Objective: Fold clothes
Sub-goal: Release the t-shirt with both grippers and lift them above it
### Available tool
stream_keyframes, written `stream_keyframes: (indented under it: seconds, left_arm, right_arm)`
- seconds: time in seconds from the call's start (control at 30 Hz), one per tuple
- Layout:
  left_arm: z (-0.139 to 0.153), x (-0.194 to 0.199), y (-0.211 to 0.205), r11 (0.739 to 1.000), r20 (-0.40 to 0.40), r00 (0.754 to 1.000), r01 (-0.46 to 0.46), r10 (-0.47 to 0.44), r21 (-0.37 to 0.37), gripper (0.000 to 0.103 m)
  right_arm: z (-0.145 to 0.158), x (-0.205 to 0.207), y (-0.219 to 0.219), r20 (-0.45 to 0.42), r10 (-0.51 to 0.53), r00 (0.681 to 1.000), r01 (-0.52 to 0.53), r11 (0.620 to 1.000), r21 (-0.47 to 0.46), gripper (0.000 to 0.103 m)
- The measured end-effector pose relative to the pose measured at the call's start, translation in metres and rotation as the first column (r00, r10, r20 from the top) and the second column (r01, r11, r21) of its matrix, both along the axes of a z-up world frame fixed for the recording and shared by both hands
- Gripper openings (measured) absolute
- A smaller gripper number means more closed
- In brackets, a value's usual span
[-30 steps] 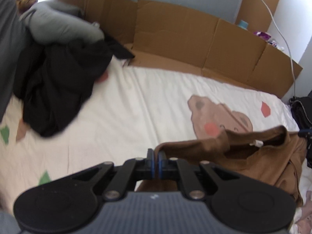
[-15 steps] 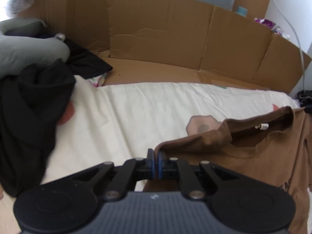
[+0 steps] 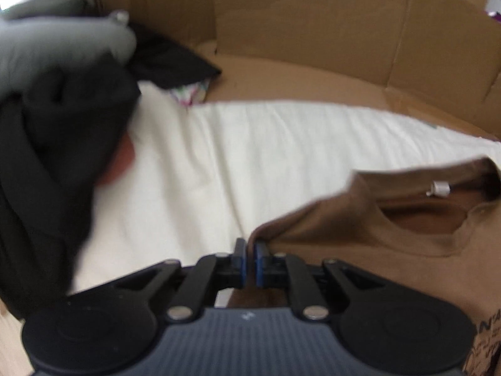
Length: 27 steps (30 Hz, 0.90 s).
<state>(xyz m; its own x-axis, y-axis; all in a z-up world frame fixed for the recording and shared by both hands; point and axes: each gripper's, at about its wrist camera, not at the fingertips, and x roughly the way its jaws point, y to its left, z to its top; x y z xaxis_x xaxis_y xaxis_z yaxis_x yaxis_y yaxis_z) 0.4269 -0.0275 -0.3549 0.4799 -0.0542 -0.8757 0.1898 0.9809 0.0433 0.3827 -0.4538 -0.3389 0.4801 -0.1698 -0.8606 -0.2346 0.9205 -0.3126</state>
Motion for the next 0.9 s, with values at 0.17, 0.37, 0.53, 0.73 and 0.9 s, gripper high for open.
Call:
stream_keyframes:
  seconds: [0.17, 0.37, 0.53, 0.73, 0.9]
  left_arm:
    - [0.01, -0.01, -0.002, 1.0, -0.01, 1.0, -0.028, 0.028, 0.0, 0.046]
    - [0.052, -0.028, -0.001, 1.0, -0.018, 1.0, -0.022, 0.022, 0.003, 0.048]
    - [0.109, -0.044, 0.006, 0.998, -0.029, 0.998, -0.047, 0.046, -0.038, 0.05]
    - [0.199, -0.072, -0.002, 0.996, -0.04, 0.995, -0.09, 0.088, -0.03, 0.054]
    - [0.281, -0.116, -0.019, 0.996, -0.036, 0.996, -0.079, 0.078, -0.03, 0.057]
  right_arm:
    - [0.023, -0.021, -0.005, 0.032, -0.011, 0.999, 0.007, 0.992, 0.125, 0.045]
    - [0.064, -0.055, -0.018, 0.028, -0.061, 0.998, 0.051, 0.96, 0.274, 0.046]
    - [0.114, -0.092, -0.022, 0.013, -0.081, 0.997, 0.07, 0.925, 0.373, 0.047]
    - [0.2, -0.142, -0.016, 0.02, -0.149, 0.989, 0.122, 0.873, 0.472, 0.047]
    - [0.267, -0.181, 0.002, 0.032, -0.155, 0.987, 0.122, 0.874, 0.47, 0.048]
